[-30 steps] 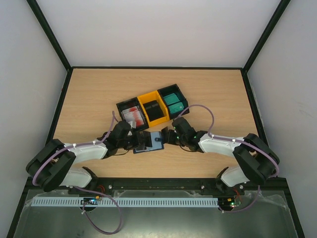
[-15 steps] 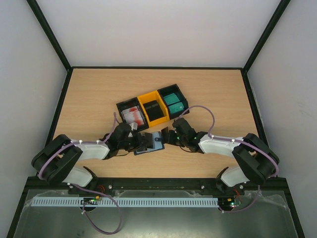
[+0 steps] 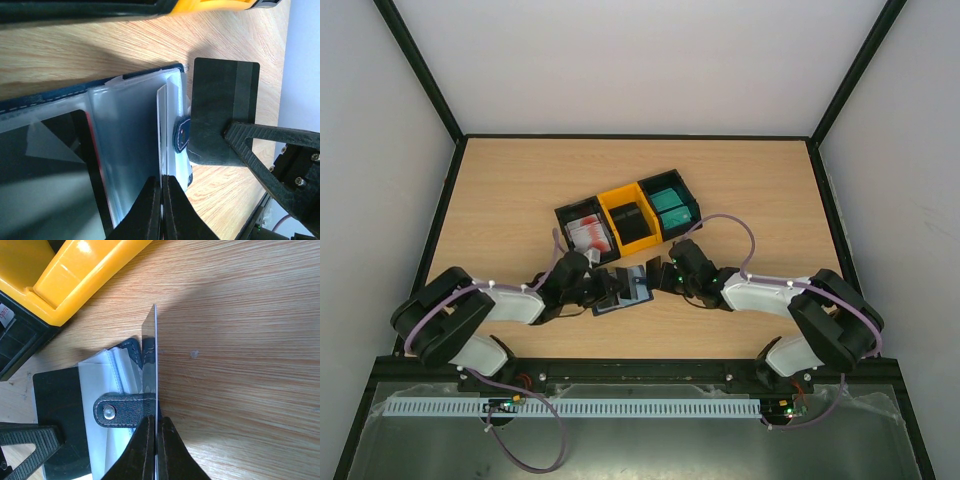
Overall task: Put the credit cards into the card holder
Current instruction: Insert the credit card into the card holder.
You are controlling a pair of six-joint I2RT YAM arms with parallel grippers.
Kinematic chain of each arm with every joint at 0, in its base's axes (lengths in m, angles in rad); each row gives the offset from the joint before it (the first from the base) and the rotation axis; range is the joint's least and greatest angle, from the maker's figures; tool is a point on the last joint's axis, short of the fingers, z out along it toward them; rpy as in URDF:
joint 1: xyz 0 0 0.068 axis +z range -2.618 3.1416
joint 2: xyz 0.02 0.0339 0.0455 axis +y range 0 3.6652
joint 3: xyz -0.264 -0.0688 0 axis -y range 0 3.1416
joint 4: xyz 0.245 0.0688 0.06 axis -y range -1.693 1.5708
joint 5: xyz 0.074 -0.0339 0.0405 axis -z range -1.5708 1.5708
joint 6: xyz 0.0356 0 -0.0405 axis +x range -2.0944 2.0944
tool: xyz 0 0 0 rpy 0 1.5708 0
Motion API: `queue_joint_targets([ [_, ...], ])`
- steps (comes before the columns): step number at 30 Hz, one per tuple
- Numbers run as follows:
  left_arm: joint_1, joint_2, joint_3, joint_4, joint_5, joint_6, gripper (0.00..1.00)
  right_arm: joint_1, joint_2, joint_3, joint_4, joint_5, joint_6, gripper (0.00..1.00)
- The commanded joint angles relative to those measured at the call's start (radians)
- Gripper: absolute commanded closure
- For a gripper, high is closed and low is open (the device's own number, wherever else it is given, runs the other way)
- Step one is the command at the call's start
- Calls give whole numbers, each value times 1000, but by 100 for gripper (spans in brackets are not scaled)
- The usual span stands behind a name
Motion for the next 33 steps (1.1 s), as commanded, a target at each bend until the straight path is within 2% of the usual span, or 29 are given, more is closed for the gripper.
queue_joint_targets([
  [1, -36, 17, -25, 41, -43, -61, 98, 4, 27, -30, -35, 27, 11, 98],
  [10, -67, 108, -11, 83, -8, -89, 92, 4, 38, -43, -18, 17, 24, 98],
  [18, -107, 93, 35, -43, -43, -41, 82, 5, 40, -59, 0, 18, 37, 98],
  [25, -133, 59, 123, -262, -91, 65, 76, 6, 32, -62, 0, 23, 31, 98],
  [33, -136, -26, 144, -401, -132, 115, 57, 5, -30, -51, -33, 76, 22, 98],
])
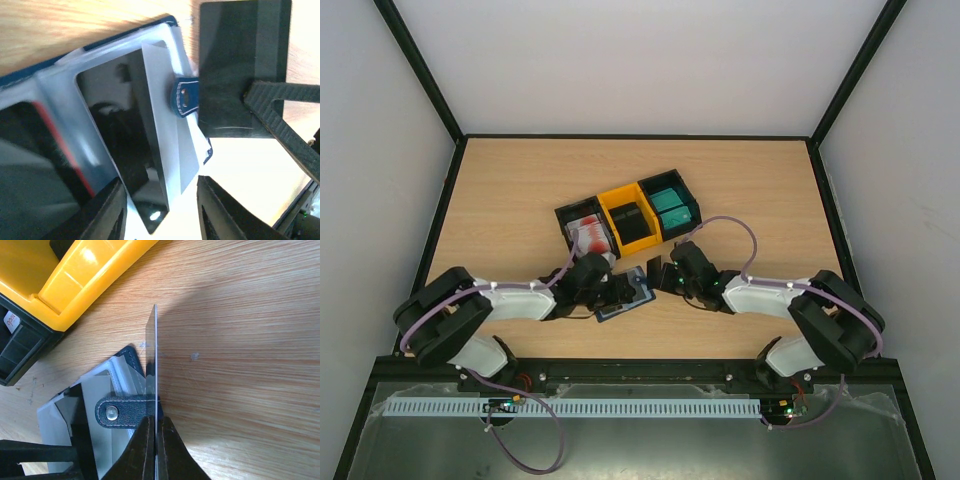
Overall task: Put the credit cards into the card holder
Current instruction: Insert the credit card into the card holder.
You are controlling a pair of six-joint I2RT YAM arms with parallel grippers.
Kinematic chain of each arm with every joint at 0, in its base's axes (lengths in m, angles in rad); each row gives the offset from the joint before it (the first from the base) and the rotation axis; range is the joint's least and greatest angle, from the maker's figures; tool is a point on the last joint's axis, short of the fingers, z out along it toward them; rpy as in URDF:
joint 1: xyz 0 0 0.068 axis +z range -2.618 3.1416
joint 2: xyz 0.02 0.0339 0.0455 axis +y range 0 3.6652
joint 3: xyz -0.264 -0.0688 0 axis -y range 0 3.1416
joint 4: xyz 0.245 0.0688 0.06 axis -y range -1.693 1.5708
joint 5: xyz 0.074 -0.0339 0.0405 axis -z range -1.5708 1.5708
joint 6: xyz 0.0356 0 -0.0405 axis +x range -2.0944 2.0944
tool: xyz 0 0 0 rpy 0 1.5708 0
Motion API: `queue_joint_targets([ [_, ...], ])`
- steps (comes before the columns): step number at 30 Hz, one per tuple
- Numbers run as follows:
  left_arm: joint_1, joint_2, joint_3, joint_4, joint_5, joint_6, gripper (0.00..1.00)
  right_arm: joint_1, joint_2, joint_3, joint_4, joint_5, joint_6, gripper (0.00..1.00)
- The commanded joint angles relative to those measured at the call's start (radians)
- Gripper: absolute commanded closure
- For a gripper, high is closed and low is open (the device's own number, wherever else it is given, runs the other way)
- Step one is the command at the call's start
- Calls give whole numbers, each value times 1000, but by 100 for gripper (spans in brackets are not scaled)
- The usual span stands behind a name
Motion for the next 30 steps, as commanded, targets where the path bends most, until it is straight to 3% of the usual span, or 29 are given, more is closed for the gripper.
queue_joint_targets([
  [1, -6, -48, 8, -147, -42, 42, 54, 5, -33, -19, -98, 70, -8, 98],
  [8, -8, -59, 5, -155, -60, 47, 51, 5, -31, -13, -98, 59, -19, 98],
  [18, -10, 32, 44, -108, -24, 92, 81, 5, -23, -17, -85, 26, -23, 98],
  [30, -38, 97, 106, -116, 6, 201, 84, 6, -15, -7, -89, 8, -36, 98],
])
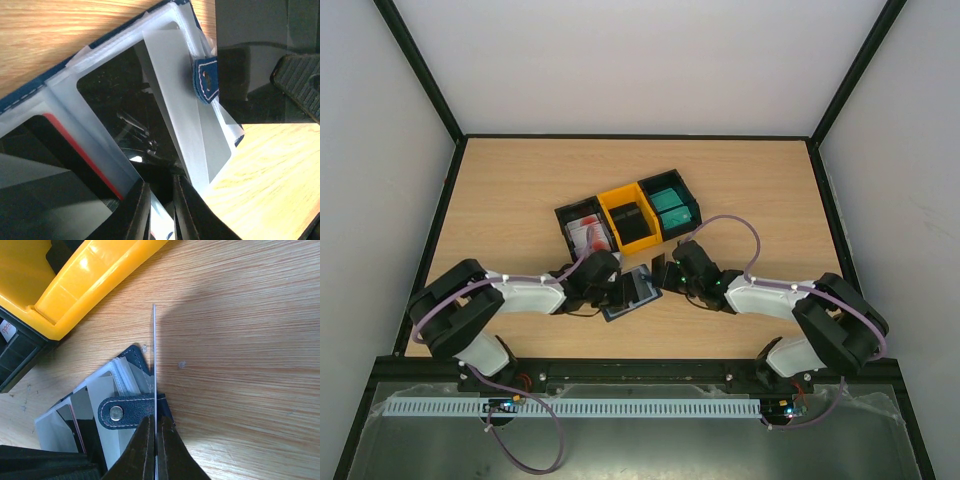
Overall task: Put the credit cards into the card holder
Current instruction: Insert the credit card into the card holder.
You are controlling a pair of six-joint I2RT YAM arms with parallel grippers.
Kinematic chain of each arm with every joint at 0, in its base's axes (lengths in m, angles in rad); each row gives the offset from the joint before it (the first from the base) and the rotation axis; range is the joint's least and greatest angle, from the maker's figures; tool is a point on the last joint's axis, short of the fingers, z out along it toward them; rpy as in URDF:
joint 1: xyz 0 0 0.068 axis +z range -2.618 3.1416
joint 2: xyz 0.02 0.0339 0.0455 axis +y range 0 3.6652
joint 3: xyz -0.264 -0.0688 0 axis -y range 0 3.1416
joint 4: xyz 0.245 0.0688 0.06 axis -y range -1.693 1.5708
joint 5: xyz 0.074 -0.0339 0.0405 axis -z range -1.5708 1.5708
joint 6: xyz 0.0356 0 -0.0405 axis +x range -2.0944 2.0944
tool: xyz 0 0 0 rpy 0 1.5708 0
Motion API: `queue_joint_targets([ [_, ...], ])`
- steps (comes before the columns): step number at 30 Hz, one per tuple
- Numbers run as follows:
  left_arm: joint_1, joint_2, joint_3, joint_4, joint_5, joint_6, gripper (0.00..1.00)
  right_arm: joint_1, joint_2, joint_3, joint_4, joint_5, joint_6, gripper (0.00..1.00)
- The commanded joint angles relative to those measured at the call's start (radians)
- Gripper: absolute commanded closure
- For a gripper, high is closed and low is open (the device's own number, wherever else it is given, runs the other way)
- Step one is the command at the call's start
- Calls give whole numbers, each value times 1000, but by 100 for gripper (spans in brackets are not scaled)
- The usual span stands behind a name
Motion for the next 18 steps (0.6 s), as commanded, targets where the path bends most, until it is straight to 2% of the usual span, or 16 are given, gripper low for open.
queue_joint_targets([
  [1, -26, 33, 28, -14, 14, 64, 85, 10, 12, -5, -59, -16, -25, 98],
  [12, -26, 36, -2, -59, -68, 55, 93, 9, -97, 43, -180, 120, -99, 98],
  [18, -25, 42, -45, -46, -68, 42, 92, 9, -140, 11, -149, 38, -147, 98],
])
